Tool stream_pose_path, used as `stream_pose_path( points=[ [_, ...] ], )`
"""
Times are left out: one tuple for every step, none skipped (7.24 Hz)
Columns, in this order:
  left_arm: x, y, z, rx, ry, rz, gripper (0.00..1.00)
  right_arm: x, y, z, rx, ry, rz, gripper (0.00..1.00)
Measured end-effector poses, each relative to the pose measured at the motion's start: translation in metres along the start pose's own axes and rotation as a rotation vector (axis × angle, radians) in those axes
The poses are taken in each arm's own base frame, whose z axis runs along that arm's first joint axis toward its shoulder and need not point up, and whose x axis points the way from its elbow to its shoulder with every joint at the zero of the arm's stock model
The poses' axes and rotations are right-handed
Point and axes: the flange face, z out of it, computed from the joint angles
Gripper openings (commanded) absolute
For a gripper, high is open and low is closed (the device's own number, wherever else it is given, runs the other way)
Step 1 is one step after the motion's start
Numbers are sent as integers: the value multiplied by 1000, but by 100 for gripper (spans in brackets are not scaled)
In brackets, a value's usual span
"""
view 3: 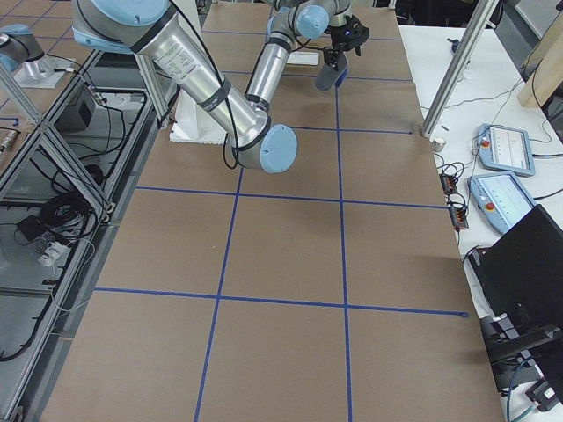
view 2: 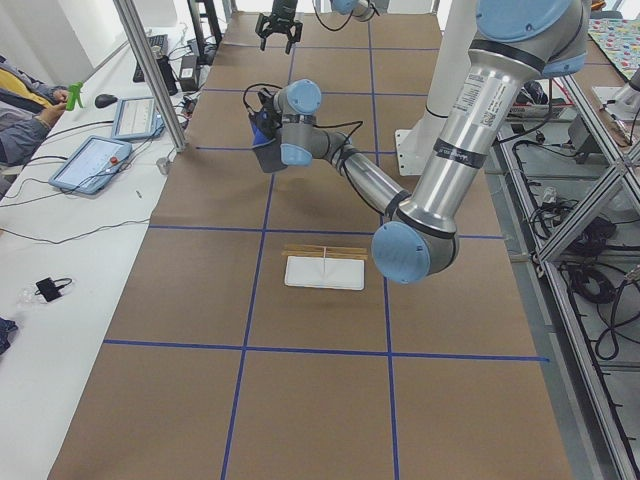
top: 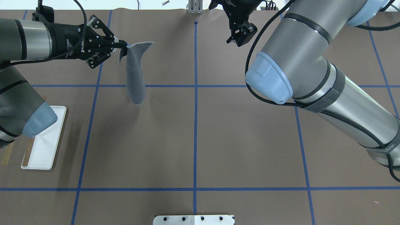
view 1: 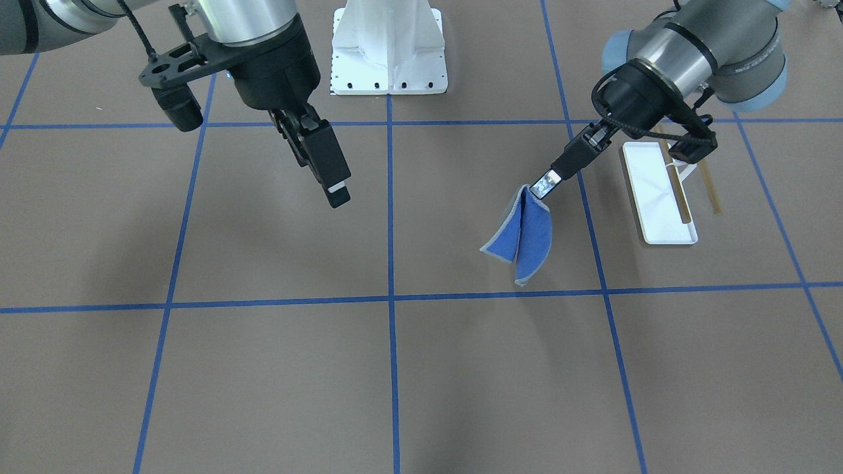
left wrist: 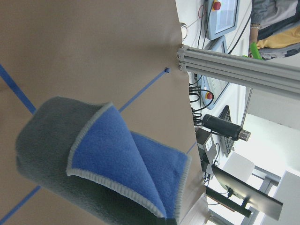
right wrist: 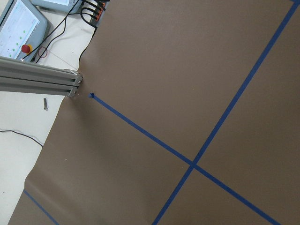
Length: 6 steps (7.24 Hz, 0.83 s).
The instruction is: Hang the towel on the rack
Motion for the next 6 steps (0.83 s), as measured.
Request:
stream_pose_path(
  points=[
    [-26, -2, -22, -14, -14, 179, 0, 6, -14, 4, 14, 10, -33, 100],
    [-59, -7, -45, -41, -19, 332, 0, 13, -25, 10, 25, 22, -64, 100],
    [-89, -12, -66, -74, -21, 405, 0, 18, -33, 14, 34, 31, -82, 100],
    [-119, -18, -86, -105, -21, 441, 0, 23, -41, 18, 42, 41, -94, 100],
    [-151, -32, -109, -116, -24, 468, 0, 27, -47, 23, 47, 51, -104, 100],
    [-178, -55, -134, -118, -36, 493, 0, 30, -52, 26, 51, 58, -115, 100]
  ],
)
